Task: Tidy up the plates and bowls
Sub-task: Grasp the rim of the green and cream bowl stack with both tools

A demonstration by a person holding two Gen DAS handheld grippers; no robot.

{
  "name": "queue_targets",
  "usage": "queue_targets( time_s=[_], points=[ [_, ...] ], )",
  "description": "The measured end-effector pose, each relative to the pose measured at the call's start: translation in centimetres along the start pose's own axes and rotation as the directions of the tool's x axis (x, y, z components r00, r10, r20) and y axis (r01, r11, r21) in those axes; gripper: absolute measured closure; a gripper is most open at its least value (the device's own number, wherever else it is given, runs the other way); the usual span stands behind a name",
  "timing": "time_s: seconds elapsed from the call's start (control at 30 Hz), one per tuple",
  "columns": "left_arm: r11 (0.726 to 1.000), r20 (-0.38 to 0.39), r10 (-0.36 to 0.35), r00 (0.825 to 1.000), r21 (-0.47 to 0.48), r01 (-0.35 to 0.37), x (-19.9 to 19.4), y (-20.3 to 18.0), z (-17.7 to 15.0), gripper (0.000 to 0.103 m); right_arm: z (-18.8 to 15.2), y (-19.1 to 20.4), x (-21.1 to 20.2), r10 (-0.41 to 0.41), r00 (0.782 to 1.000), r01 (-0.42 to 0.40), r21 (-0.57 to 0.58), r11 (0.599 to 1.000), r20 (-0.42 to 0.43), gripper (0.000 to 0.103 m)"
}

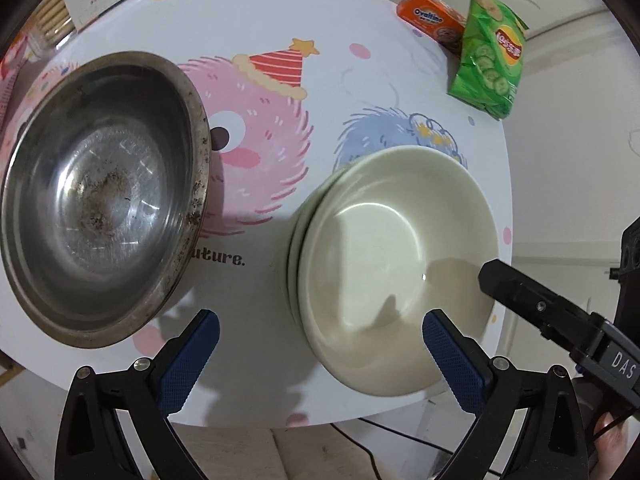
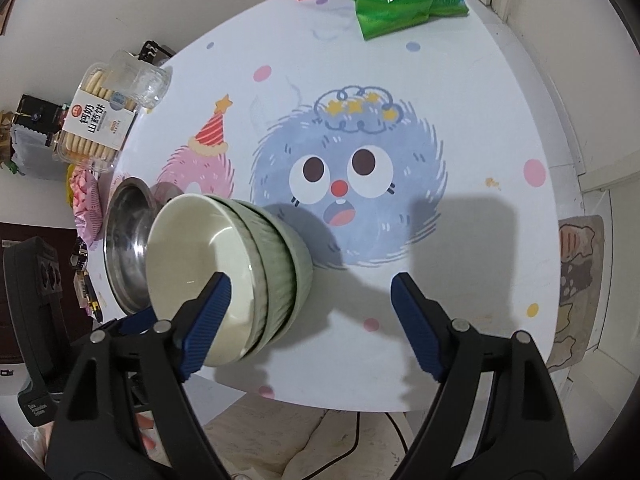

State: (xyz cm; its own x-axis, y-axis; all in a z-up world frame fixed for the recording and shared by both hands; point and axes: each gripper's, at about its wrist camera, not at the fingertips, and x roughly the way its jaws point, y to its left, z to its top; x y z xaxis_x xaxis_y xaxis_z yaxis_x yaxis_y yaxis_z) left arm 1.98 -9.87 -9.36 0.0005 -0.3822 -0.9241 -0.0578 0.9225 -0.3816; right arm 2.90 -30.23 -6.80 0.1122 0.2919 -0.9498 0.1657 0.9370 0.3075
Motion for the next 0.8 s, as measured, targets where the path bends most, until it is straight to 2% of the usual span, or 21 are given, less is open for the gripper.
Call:
queue_targets(
  time_s=[0.2, 0.23, 0.27, 0.3, 0.33, 0.37, 0.4, 0.43, 0.57, 0.63, 0.7, 0.8],
  points=[
    [0.999, -0.002, 0.019, 1.000, -0.048, -0.019, 1.0, 0.9, 0.5, 0.003, 0.3, 0.0, 1.9, 0.005, 0.999, -0.004, 0.020, 1.000, -0.048, 0.021],
    [0.998, -0.003, 0.021, 1.000, -0.051, -0.021, 1.1, 1.0, 0.5, 0.005, 0.4, 0.0, 2.3, 0.010, 0.998, -0.008, 0.028, 1.000, -0.060, 0.021],
    [0.998, -0.004, 0.019, 1.000, -0.055, -0.019, 1.2, 1.0, 0.5, 0.014, 0.4, 0.0, 2.6, 0.012, 0.997, -0.009, 0.033, 0.999, -0.070, 0.021],
    [0.998, -0.011, 0.020, 1.000, -0.060, -0.021, 1.4, 1.1, 0.6, 0.026, 0.5, 0.0, 2.8, 0.008, 0.997, -0.005, 0.033, 0.999, -0.078, 0.027],
    [0.998, -0.016, 0.024, 1.000, -0.065, -0.025, 1.6, 1.2, 0.6, 0.033, 0.5, 0.0, 3.0, 0.006, 0.997, -0.003, 0.030, 1.000, -0.083, 0.033],
    [0.997, -0.019, 0.017, 1.000, -0.071, -0.019, 1.7, 1.3, 0.7, 0.036, 0.6, 0.0, 3.3, 0.007, 0.996, -0.004, 0.030, 1.000, -0.091, 0.045],
    [0.997, -0.021, 0.002, 1.000, -0.078, -0.004, 1.8, 1.3, 0.8, 0.038, 0.6, 0.0, 3.5, 0.015, 0.995, -0.012, 0.034, 0.999, -0.100, 0.050],
    [0.997, -0.020, -0.004, 1.000, -0.082, 0.002, 1.7, 1.3, 0.9, 0.040, 0.6, 0.0, 3.7, 0.020, 0.994, -0.016, 0.038, 0.999, -0.107, 0.053],
    [0.997, -0.003, -0.028, 1.000, -0.073, 0.027, 1.3, 0.7, 1.4, 0.061, 0.7, 0.4, 4.1, -0.006, 0.994, 0.008, 0.019, 1.000, -0.112, 0.059],
    [0.998, -0.008, -0.019, 1.000, -0.063, 0.019, 1.3, 0.3, 1.7, 0.064, 0.7, 0.6, 4.3, -0.001, 0.992, 0.004, 0.027, 1.000, -0.123, 0.064],
    [0.997, -0.012, -0.023, 1.000, -0.071, 0.022, 1.3, 0.3, 1.8, 0.065, 0.8, 0.7, 4.4, 0.025, 0.992, -0.020, 0.040, 0.999, -0.127, 0.074],
    [0.996, -0.013, -0.037, 0.999, -0.083, 0.036, 1.3, 0.6, 1.8, 0.068, 0.8, 1.3, 4.4, 0.011, 0.991, -0.009, 0.015, 1.000, -0.131, 0.074]
  ],
)
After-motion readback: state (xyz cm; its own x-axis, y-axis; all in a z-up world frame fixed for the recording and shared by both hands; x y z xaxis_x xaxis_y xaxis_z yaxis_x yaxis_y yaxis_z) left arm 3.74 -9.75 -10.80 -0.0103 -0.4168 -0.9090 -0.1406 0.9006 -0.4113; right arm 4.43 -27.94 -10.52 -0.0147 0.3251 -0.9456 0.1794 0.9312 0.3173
